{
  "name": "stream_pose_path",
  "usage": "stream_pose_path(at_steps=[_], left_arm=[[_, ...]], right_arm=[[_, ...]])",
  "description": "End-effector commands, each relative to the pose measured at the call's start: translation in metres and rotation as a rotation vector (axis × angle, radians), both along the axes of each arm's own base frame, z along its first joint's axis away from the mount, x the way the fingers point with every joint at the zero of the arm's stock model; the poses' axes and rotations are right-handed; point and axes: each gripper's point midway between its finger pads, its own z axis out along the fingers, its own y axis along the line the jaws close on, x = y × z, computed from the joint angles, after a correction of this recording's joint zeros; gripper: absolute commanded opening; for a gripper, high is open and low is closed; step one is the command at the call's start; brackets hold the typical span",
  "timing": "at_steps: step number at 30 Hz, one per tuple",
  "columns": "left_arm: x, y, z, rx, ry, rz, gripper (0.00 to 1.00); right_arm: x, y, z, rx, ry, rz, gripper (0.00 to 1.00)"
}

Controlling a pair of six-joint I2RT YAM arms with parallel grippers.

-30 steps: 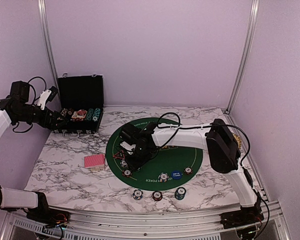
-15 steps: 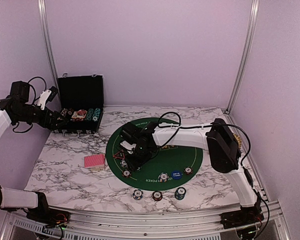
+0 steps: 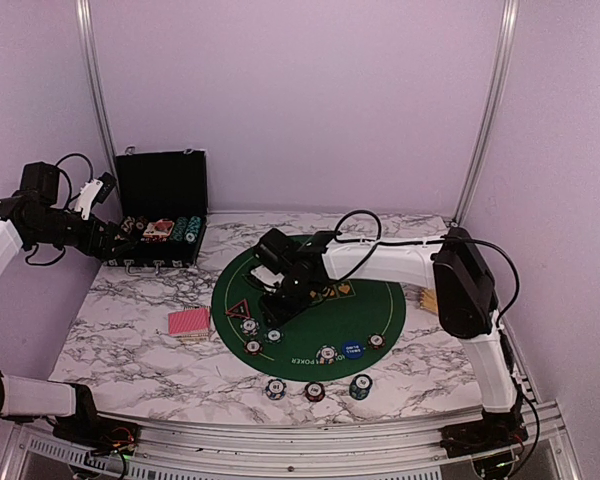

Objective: Distribute texas hold em gaming equipment

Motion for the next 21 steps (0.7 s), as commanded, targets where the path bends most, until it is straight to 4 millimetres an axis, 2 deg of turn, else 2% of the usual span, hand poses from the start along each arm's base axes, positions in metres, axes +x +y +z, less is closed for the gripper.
stream_pose_path(at_steps=[1,14,21], left_arm=[[-0.007,-0.001,-0.002,0.003,0.005,-0.012,0.99],[-0.007,0.0,-0.002,0.009,0.004,-0.009,0.99],[-0.007,0.0,-0.003,0.01,0.005,-0.008,0.99]], right_arm=[[-0.001,0.003,0.002,0.046,0.027,-0.007,0.42],[-0.015,0.006,-0.015,0.075,0.103,0.013,0.43],[-0.015,0.006,-0.014,0.078,0.101,0.012,0.44]])
